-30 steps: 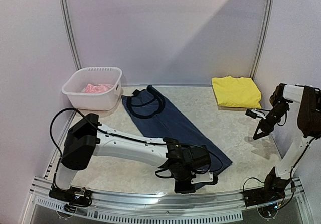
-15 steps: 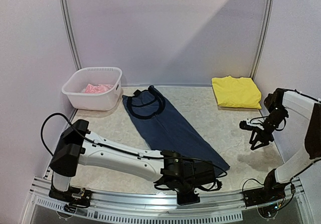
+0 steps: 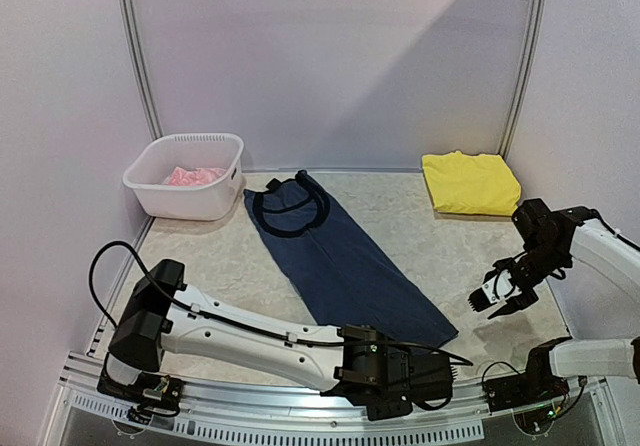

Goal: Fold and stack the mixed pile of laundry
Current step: Pick up the rectangle-folded tank top from the center of the board.

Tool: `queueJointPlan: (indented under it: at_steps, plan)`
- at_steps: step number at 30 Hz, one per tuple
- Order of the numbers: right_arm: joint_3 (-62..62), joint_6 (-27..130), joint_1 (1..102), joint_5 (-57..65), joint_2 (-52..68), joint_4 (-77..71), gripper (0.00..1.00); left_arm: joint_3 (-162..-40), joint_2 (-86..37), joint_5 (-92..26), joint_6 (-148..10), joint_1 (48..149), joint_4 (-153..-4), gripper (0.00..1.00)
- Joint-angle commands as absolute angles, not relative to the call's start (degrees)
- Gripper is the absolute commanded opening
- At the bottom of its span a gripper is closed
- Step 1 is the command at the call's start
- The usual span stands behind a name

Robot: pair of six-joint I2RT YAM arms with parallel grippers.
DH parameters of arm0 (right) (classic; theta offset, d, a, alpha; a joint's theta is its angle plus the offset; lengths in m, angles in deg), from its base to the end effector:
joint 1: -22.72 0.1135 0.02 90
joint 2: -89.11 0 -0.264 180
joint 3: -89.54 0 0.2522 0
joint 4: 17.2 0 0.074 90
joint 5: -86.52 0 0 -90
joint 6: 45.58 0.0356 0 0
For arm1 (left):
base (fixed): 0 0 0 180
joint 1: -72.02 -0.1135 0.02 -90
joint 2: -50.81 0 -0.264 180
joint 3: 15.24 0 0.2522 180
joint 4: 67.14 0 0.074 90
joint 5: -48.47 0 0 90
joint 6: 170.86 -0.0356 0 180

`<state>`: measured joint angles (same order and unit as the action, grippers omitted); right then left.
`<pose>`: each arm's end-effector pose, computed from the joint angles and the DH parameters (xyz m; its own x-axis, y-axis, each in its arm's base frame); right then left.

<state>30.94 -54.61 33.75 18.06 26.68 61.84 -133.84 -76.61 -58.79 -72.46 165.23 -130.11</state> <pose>0.1572 0.0440 0.2244 0.3728 -0.8633 -0.3403 -0.9269 -0.3294 -0.1798 -0.0154 -0.4633 0.1819 -0.0874 0.9325 -0.3503 0.9561 0.1772 0.2332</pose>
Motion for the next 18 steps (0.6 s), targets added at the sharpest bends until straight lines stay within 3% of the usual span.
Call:
queueJointPlan:
  at_steps: [1, 12, 18]
  plan:
    - [34.61, -49.55, 41.08, 15.55, 25.65, 53.46, 0.47, -129.28, -75.69, -59.98, -71.55, 163.47, -131.05, 0.54]
    - [38.45, -44.19, 46.74, 12.88, 19.79, 44.22, 0.51, -126.05, -75.89, -60.91, -68.66, 162.4, -130.88, 0.52]
    - [40.23, -43.39, 48.73, 12.8, 19.21, 43.01, 0.52, -125.65, -76.46, -61.0, -68.23, 162.2, -130.45, 0.47]
